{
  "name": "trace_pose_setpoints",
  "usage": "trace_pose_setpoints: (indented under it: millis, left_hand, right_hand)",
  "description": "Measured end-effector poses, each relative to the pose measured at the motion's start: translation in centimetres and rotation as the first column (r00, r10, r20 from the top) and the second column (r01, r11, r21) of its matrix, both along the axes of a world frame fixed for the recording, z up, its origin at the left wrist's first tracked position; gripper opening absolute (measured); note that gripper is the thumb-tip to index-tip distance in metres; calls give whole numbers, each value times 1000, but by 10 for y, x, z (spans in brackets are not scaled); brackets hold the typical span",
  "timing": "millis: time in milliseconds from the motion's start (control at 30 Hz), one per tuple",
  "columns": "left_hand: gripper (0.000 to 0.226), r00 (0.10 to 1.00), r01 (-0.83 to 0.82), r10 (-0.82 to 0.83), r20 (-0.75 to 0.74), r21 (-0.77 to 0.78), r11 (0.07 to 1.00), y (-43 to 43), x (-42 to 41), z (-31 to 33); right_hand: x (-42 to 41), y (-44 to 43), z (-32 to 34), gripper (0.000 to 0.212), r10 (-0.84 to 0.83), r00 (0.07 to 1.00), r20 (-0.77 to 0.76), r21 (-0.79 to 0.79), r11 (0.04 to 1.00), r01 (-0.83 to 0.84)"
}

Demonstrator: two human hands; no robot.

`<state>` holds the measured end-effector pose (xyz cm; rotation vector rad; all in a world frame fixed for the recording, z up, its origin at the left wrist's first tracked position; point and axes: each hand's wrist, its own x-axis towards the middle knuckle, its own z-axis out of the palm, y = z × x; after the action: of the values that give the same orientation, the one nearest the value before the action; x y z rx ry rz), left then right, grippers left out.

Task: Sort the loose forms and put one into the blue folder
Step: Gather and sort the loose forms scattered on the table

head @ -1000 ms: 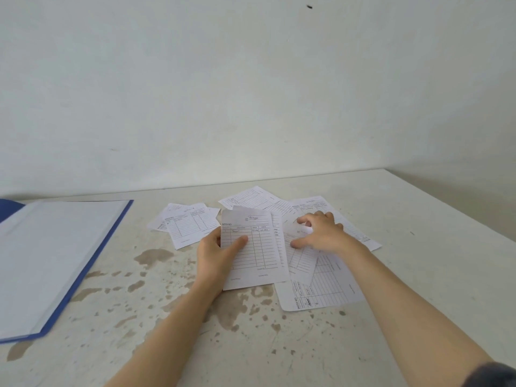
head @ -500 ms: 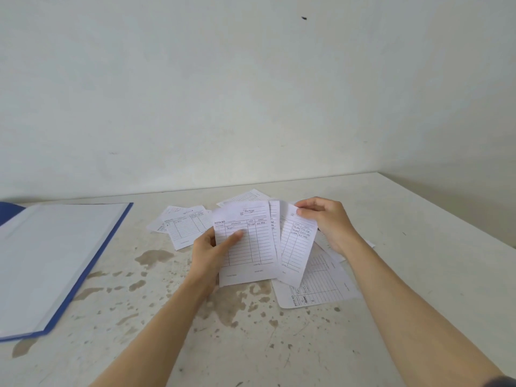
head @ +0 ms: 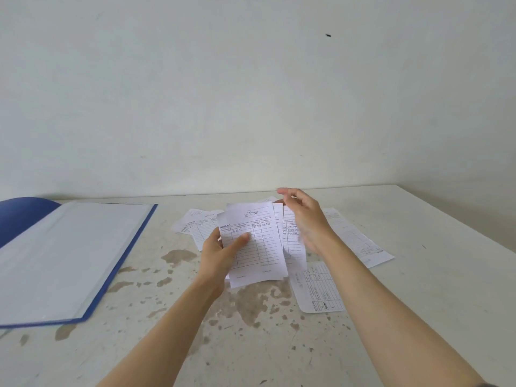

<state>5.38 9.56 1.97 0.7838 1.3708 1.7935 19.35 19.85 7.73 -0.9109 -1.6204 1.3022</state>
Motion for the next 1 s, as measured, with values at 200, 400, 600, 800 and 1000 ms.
trace_pose_setpoints:
  millis: [200, 400, 600, 800, 1000]
  left_hand:
    - [32, 996, -40, 39, 77, 16, 999, 0, -7, 6]
    - [29, 999, -36, 36, 31, 6, 999, 3, -7, 8]
    - [22, 987, 73, -74, -141, -15, 997, 3, 6, 13]
    - [32, 979, 147, -148, -140, -18, 989, 2, 4, 17]
    - [27, 987, 130, -133, -90, -40, 991, 9, 15, 13]
  right_hand:
    - [-3, -9, -3, 49, -113, 994, -10, -20, 993, 113]
    - [-8, -18, -26, 39, -90, 989, 113, 7, 996, 90]
    - [-17, -22, -29, 29, -70, 978, 198, 93, 994, 52]
    - [-9, -20, -18, 43, -45, 996, 77, 78, 996, 39]
    - [13, -16, -15, 51, -5, 994, 109, 80, 997, -3]
